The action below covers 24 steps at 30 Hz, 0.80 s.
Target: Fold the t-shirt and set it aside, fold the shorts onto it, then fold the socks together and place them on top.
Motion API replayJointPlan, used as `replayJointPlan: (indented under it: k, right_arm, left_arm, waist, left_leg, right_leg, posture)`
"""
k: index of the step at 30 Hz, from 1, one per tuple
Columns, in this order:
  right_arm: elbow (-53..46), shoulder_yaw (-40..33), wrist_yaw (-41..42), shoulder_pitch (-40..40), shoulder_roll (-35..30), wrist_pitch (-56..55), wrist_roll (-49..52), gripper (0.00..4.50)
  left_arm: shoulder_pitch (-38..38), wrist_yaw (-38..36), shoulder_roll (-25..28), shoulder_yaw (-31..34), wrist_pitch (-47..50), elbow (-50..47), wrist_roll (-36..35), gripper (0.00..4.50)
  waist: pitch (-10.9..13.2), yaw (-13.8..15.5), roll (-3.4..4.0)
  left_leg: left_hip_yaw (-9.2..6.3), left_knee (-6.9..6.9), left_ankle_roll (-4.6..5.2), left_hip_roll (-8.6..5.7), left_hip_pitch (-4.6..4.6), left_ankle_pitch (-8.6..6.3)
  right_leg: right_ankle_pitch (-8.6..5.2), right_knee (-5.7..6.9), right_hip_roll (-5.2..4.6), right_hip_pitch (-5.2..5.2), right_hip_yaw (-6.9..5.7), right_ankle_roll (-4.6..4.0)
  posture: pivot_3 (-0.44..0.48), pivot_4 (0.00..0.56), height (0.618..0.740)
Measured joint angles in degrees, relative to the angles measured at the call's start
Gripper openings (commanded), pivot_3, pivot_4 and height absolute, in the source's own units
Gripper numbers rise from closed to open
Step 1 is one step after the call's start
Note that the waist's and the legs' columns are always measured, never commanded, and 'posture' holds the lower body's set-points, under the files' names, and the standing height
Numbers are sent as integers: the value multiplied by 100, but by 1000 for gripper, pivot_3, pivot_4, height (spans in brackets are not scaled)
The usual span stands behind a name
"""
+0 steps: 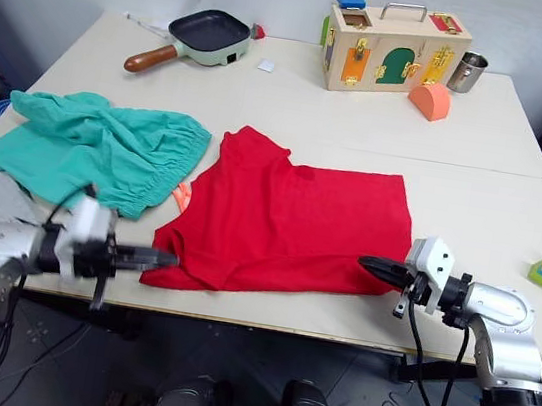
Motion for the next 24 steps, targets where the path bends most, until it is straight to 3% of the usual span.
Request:
replayJointPlan:
  k: [6,13,24]
  right_arm:
    - [40,222,9,-9,37,-57,-241,0]
    - [216,226,102,-5,37,-258,-365,0]
    - [265,225,206,75,41,-386,-362,0]
  left_arm:
    - [-387,-14,-271,-768,-530,168,730,28]
    - [-803,201,-602,-1064,-969,753,1285,28]
    - [-972,839,-1108,-710,-983,1043,1148,28]
  waist:
    - [0,14,1]
    - [-1,-5,1]
    - [-1,-5,1]
  left_leg:
    - [-2,-3,-2,-3,-1,-2]
    - [-1,1,4,-1,-2,1]
    - [-2,3,7,-1,-2,3]
  right_leg:
    - [3,4,-7,-4,0,4]
    - [2,3,-4,-2,-3,3]
    - [2,5,-5,-1,-4,3]
  posture:
    - [0,150,740]
    - [0,150,740]
    - [0,150,740]
